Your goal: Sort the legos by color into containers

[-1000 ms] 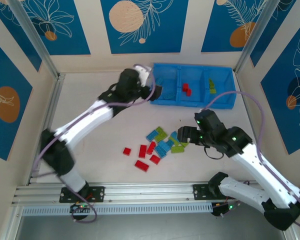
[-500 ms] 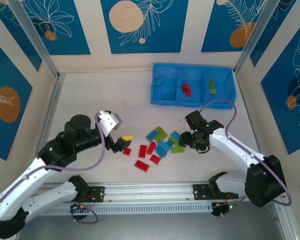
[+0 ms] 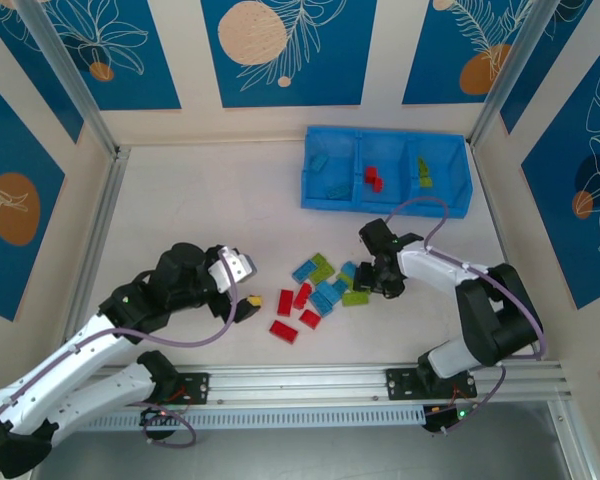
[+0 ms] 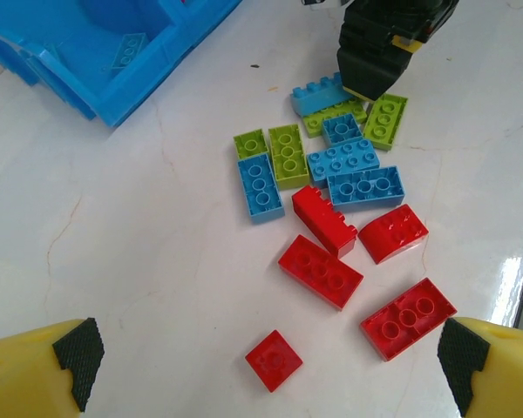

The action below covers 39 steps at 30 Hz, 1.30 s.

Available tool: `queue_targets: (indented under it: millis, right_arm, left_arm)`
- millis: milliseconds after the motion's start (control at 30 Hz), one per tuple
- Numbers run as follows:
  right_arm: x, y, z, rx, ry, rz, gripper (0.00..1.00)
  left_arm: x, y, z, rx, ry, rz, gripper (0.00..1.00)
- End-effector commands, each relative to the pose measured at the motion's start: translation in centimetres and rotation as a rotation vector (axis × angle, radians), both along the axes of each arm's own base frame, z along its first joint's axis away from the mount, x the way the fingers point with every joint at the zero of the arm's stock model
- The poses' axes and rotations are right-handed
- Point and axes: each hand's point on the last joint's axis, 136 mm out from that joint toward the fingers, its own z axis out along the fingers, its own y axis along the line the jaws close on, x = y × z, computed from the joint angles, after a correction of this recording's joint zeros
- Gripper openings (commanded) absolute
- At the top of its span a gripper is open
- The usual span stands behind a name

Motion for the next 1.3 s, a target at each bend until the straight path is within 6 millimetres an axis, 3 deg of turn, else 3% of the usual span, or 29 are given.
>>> queue_targets:
  millis: [0, 200, 367, 567, 700, 867, 1067, 1267]
  right_arm:
    - [0.6, 0.0, -0.6, -0.025, 0.009, -0.022, 0.57]
    - [0.7, -0.3, -0.7, -0.038, 0.006, -0.037, 0.48]
    - [0.8, -0.9, 1.1, -0.036, -0.072, -0.082, 0.40]
    - [1.0, -2.2, 5.3, 0.004, -0.253, -0.164, 0.40]
    - [2.5, -3.3, 9.2, 0.064, -0.395, -0.227, 0.40]
    - [7.4, -6.1, 14.4, 0.103, -0.546, -0.302, 0.39]
    - [16.1, -11.0, 18.3, 0.133, -0.617, -0.395, 0.39]
    - [24.2, -16.6, 16.6, 0.096, -0.550, -0.499, 0.38]
  left_arm:
    - [0.4, 0.4, 0.3, 0.005, -0.040, 0.005, 1.00]
    - [0.4, 0.5, 0.2, 0.007, -0.046, 0.010, 1.00]
    - [0.5, 0.5, 0.0, 0.010, -0.046, 0.014, 1.00]
    - [0.8, 0.5, -0.3, 0.022, -0.047, 0.017, 1.00]
    - [0.9, 0.7, -0.6, 0.034, -0.045, 0.025, 1.00]
    - [1.0, 0.8, -0.5, 0.034, -0.050, 0.032, 1.00]
    - [1.0, 0.9, -0.5, 0.033, -0.053, 0.035, 1.00]
    - [1.2, 1.0, -0.7, 0.041, -0.060, 0.045, 1.00]
